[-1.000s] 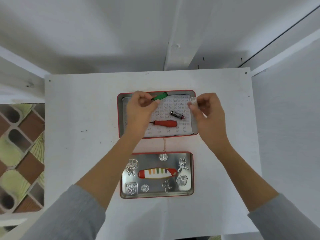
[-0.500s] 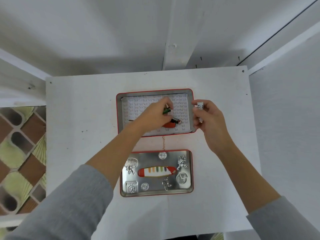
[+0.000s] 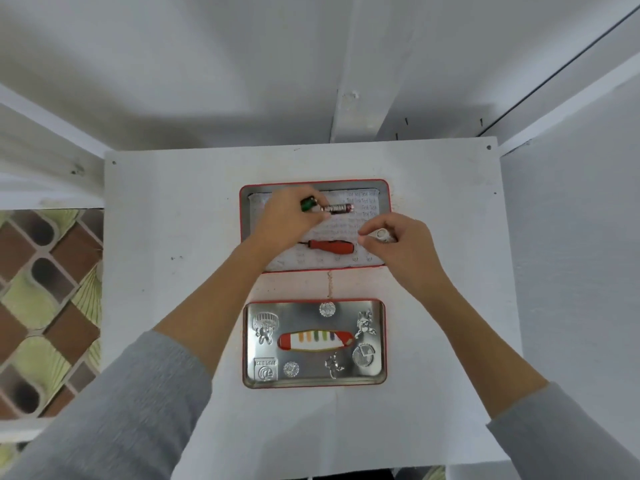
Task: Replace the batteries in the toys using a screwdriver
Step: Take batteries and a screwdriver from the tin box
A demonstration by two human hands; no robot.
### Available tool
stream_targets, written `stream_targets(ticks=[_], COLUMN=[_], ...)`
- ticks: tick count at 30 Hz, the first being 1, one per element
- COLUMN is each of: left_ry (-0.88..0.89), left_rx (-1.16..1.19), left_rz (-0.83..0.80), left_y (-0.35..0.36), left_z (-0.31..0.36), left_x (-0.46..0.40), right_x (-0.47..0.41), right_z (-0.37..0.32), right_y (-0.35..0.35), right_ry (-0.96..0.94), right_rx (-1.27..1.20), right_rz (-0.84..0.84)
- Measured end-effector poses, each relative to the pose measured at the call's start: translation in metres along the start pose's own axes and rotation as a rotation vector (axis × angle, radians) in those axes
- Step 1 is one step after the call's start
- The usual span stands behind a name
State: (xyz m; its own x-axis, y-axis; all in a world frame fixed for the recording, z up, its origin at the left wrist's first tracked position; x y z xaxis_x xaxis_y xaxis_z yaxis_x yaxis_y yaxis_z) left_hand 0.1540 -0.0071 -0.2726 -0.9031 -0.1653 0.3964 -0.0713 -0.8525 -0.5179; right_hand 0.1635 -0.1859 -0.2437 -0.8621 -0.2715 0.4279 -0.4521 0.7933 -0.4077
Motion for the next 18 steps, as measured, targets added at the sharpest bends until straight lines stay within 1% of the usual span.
stream_targets(ticks=[3,5,7,11,13,16,18], left_ry=[-0.036,-0.051,-0.074,-0.088,-0.094,-0.104,-0.102], left_rx=[0.144,0.197,0.229,0.277,0.291,0.311,0.323], left_rz=[0.16,0.217,0.257,0.316,0.342,0.379,0.393], left_y=[-0.042,-0.06,-0.07,-0.082,-0.088,-0.097,-0.102], left_z=[-0.001,-0.005,-0.01,-0.017,-0.02,-0.022,-0.02], left_x=[0.015,0.023,0.029,0.039,0.044,0.051,0.055], right_x=[-0.016,-0.028,-0.038,-0.048,-0.05,-0.048,-0.045], right_z=[-0.009,-0.012,-0.014,-0.014,-0.012,-0.015,-0.016], right_y=[0.016,0.029,0.042,0.067,0.074,0.075,0.071], right_ry=[-0.054,-0.073,-0.097,-0.141,-0.17,-0.205,-0.185], right_rx=[0.32,0.54,0.685,0.886,0.991,1.021,0.951], right_rz=[-0.075,-0.109,-0.149,-0.274,-0.304,-0.296,-0.299])
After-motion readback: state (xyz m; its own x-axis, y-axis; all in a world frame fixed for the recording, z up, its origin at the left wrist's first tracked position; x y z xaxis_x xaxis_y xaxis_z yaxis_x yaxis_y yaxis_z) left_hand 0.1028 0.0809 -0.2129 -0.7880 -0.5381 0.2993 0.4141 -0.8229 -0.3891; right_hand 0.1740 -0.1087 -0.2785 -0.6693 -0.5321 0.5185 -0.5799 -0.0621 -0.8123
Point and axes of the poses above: each hand's wrist, its own x-axis away from the middle knuckle, its own y-axis out of the palm, z = x × y, the point moved 6 cm from there along -x, towards the middle knuckle, and after that the axes turned 1 degree about x, right-handed, at the moved point
